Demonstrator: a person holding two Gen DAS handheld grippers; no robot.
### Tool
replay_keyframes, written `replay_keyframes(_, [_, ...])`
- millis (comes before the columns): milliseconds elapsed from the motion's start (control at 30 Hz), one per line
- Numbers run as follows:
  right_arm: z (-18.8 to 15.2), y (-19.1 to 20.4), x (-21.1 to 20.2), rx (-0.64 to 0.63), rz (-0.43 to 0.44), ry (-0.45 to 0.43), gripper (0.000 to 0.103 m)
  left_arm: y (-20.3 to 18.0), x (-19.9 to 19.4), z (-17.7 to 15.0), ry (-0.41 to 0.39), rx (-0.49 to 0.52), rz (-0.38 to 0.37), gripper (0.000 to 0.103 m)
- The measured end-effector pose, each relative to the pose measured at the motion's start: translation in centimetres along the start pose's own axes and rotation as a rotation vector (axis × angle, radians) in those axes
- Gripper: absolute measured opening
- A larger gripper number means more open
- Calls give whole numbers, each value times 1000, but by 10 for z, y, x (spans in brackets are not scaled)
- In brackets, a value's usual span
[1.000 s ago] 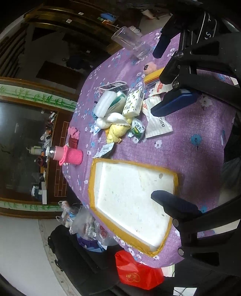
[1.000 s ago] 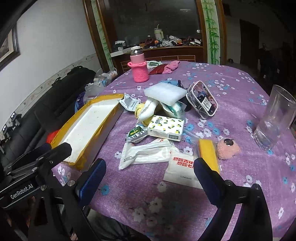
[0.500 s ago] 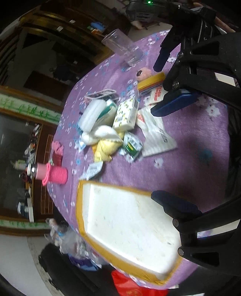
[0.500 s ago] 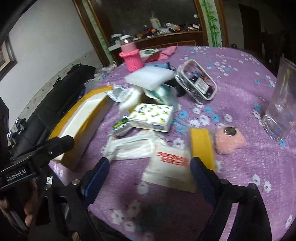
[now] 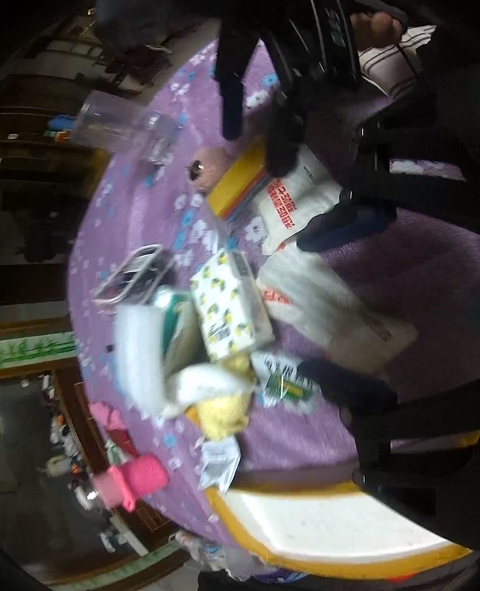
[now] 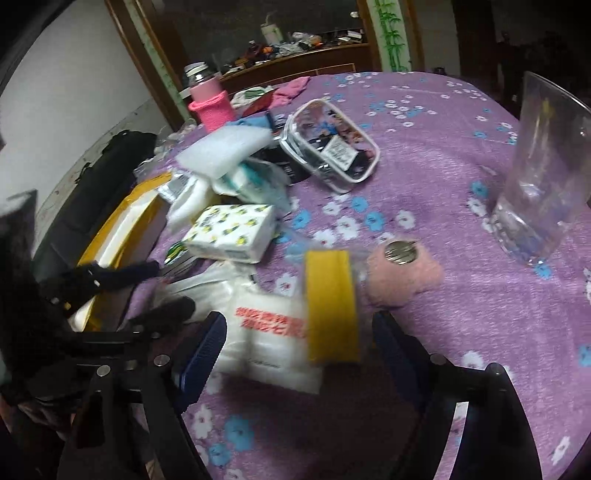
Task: Organize soft objects
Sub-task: 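Grasp the white red-print packet with the left tool while the right tool grasps the yellow pack, then carry both held items into the yellow-bordered foam tray and open both tools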
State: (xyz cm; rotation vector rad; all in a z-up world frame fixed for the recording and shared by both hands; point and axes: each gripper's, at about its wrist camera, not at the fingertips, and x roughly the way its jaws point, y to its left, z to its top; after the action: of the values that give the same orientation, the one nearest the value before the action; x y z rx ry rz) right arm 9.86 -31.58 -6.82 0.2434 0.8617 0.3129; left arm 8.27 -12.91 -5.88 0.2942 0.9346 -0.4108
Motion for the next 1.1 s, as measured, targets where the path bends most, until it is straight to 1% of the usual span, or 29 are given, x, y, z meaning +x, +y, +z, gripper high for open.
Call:
replay_keyframes(33, [1, -1, 2, -2, -21, -3, 82, -2, 4, -1, 8, 1, -5, 38])
replay_keyframes(67, [1, -1, 5, -9, -51, -1, 82, -3, 10, -1, 18, 1, -7, 29])
replay_keyframes(100, [1, 0, 9, -19, -79, 13, 78, -3, 15, -2, 24, -5, -13, 28])
replay_keyframes(133, [0, 2, 14, -26, -102, 40, 75, -1, 18, -4, 30, -18, -17, 24])
replay_keyframes(167, [0, 3, 18, -30, -120, 60, 66, 2, 19, -6, 28, -44, -25, 16])
replay_keyframes(200, [-1, 5, 23, -30, -127, 77, 61, 5, 15, -7, 19, -72, -37, 16])
replay_keyframes(233, [-3, 6, 26, -32, -125, 89, 59, 7, 12, -9, 21, -88, -52, 15])
replay_keyframes(300, [-3, 8, 30, -33, -130, 94, 50, 7, 4, -12, 22, -109, -63, 14])
replay_keyframes(433, [-4, 12, 32, -62, -155, 78, 42, 1, 5, -17, 19, -102, -54, 15])
replay_keyframes(467, [-6, 12, 30, -67, -166, 87, 36, -2, 5, -18, 13, -94, -42, 15])
replay_keyframes(700, [-10, 14, 20, -87, -199, 108, 33, -6, 8, -14, 8, -83, -30, 15])
replay_keyframes(1100, [-11, 17, 13, -104, -205, 96, 31, -13, 8, -15, 5, -62, -1, 15])
